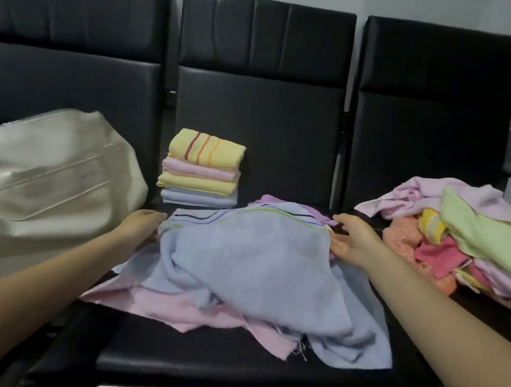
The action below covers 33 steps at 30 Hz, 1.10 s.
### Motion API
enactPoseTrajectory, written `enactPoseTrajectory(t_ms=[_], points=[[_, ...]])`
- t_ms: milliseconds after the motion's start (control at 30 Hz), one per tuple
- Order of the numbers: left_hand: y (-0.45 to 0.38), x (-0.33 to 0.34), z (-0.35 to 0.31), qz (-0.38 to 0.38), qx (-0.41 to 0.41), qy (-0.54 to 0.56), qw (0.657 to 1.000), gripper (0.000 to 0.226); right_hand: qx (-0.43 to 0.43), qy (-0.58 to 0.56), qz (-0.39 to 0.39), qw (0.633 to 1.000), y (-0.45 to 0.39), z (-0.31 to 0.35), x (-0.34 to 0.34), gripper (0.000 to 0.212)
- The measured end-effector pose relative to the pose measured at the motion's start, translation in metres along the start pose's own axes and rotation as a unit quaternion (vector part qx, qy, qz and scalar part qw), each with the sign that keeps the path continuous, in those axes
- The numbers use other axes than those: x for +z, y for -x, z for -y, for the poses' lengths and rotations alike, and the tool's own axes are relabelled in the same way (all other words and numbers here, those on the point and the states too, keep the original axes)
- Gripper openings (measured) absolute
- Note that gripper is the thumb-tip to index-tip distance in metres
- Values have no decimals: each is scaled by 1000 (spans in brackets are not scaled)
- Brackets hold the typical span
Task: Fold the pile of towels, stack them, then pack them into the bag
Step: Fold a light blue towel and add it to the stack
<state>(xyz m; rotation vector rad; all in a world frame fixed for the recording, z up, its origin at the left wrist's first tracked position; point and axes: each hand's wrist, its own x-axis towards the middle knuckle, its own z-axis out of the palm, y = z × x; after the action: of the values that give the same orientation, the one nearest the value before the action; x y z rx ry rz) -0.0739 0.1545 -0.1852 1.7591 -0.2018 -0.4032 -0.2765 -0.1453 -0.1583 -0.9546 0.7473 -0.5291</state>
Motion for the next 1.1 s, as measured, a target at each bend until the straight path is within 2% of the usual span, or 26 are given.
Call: enactPoseTrajectory(t_ms=[100, 167, 267, 300, 367, 433, 500, 567, 600, 633, 667, 700, 767, 833, 900, 967, 1000, 1033, 1100], points=[[21, -7, -1, 20, -46, 11, 999, 23, 61, 16, 63, 996, 24, -6, -6, 16], [31, -7, -1, 19, -7, 15, 1000, 23, 75, 57, 90, 991, 39, -11, -9, 14], [48, -5, 0, -5, 90, -31, 995, 27, 47, 152, 105, 982, 66, -14, -10, 17], [56, -2, 0, -5, 102, -35, 994, 28, 34, 192, 124, 973, 76, -15, -11, 22], [66, 4, 3, 10, 68, 3, 998, 26, -4, 270, 176, 947, 91, -15, -15, 27], [75, 8, 4, 15, 12, 49, 999, 27, -50, 376, 227, 897, 104, -15, -21, 37], [82, 9, 6, 27, -27, 54, 998, 32, -85, 533, 252, 803, 115, -19, -25, 52], [89, 9, 8, 64, -51, 25, 996, 33, -116, 682, 241, 681, 117, -29, -25, 44], [92, 9, 8, 93, -54, -9, 994, 31, -139, 722, 231, 638, 114, -33, -26, 44], [95, 9, 8, 125, -51, -52, 990, 27, -169, 733, 224, 620, 112, -37, -25, 44], [97, 10, 8, 154, -43, -100, 982, 23, -187, 718, 222, 633, 111, -37, -26, 42], [95, 9, 6, 171, -29, -131, 976, 19, -189, 671, 229, 679, 111, -34, -25, 41], [92, 9, -1, 184, 4, -119, 976, 15, -187, 520, 234, 800, 101, -24, -22, 40], [87, 7, -14, 167, 29, -8, 985, 19, -195, 382, 184, 884, 97, -11, -13, 33], [84, 6, -32, 152, 44, 108, 982, 30, -187, 229, 142, 945, 91, 6, -3, 22], [83, 5, -52, 106, 67, 155, 980, 42, -133, 68, 127, 981, 91, 27, 8, 20], [80, 3, -61, 62, 80, 171, 980, 38, -123, 29, 112, 986, 89, 37, 11, 27], [76, 2, -68, 27, 82, 198, 976, 30, -135, 7, 89, 987, 87, 43, 13, 33], [72, 4, -75, 18, 73, 258, 963, 25, -177, 2, 71, 982, 83, 46, 15, 38]])
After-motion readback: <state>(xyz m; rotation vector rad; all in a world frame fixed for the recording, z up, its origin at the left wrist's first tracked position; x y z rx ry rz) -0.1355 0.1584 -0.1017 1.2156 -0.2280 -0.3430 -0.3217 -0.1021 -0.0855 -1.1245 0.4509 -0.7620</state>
